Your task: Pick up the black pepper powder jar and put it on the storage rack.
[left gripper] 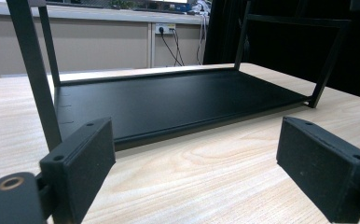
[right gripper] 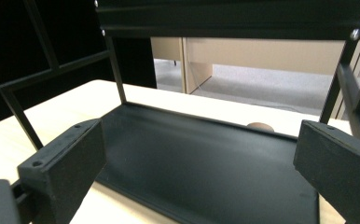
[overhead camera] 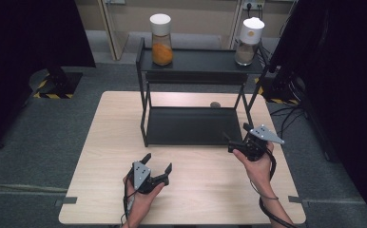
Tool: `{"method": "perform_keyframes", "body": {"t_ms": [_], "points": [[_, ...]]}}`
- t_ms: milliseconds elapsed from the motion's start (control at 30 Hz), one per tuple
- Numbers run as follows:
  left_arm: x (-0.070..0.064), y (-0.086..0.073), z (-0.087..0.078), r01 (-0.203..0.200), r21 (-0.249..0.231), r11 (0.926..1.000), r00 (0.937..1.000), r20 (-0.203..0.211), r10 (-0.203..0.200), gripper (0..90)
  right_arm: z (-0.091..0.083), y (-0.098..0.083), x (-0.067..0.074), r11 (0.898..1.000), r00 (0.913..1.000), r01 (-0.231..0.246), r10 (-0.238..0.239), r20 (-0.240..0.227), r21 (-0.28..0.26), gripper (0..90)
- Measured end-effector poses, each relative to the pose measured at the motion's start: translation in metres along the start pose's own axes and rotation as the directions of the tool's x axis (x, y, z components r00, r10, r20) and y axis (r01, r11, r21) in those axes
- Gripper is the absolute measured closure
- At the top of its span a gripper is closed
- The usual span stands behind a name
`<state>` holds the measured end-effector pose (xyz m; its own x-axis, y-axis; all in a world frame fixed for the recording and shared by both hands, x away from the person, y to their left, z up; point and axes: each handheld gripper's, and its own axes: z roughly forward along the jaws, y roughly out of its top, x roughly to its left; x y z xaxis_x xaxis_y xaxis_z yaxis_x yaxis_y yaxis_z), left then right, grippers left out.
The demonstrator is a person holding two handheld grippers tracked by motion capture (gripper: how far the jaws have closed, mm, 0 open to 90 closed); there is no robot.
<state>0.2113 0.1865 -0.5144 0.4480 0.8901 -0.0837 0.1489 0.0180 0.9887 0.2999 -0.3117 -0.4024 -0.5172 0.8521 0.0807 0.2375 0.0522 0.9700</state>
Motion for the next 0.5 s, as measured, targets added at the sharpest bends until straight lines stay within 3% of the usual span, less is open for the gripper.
{"method": "perform_keyframes", "body": {"t_ms": [500], "points": [[0.0, 0.0, 0.0, -0.001, -0.001, 1.0, 1.0, 0.0, 0.001, 10.9, 0.001, -0.026, 0.004, 0.999, 1.0, -0.004, 0.004, 0.001, 0.04, 2.8]]}}
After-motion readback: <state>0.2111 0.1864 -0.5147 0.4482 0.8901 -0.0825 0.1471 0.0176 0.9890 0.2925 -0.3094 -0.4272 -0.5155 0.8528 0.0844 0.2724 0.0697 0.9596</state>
